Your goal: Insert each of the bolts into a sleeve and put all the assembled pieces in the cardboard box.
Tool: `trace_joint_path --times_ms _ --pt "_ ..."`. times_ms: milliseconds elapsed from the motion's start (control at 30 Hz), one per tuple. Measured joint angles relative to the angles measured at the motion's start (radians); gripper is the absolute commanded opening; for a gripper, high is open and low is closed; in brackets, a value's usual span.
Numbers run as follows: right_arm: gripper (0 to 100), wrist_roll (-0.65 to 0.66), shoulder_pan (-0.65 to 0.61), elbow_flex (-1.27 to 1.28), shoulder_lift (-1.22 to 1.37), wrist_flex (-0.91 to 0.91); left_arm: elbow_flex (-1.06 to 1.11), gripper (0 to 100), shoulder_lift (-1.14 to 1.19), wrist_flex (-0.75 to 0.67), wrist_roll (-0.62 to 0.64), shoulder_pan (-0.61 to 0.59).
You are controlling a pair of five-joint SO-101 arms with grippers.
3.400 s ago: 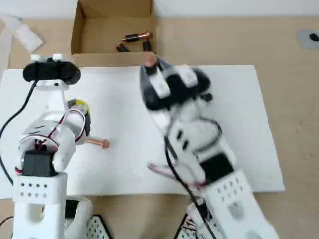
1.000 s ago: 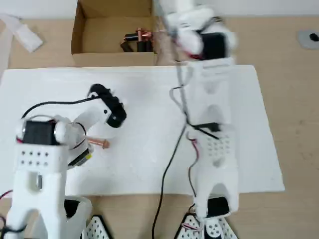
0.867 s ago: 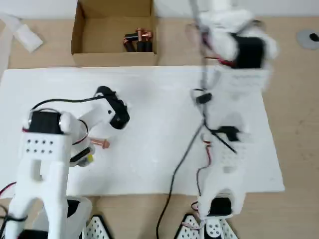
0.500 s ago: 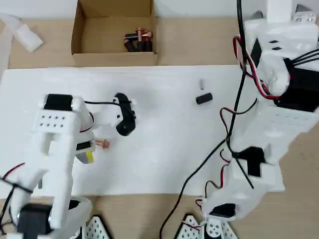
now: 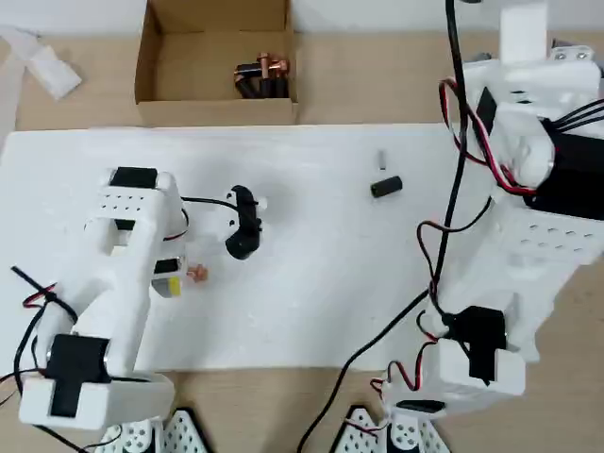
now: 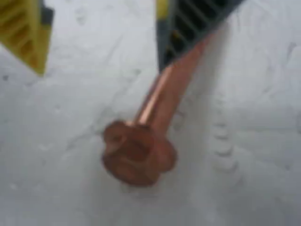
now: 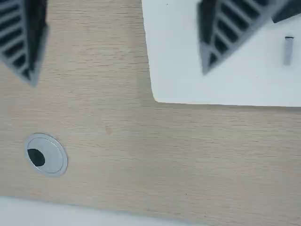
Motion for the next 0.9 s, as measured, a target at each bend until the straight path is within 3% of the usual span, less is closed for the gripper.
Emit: trace_joint_path --times_ms 633,900 --pt "25.8 0.0 -0.029 0.071 -0.002 0.0 -0.025 16 0.107 -0.06 -0.002 0.084" --pt "25.8 0.0 -0.029 0.094 -0.002 -0.002 -0.209 17 0.107 -0.058 0.092 0.063"
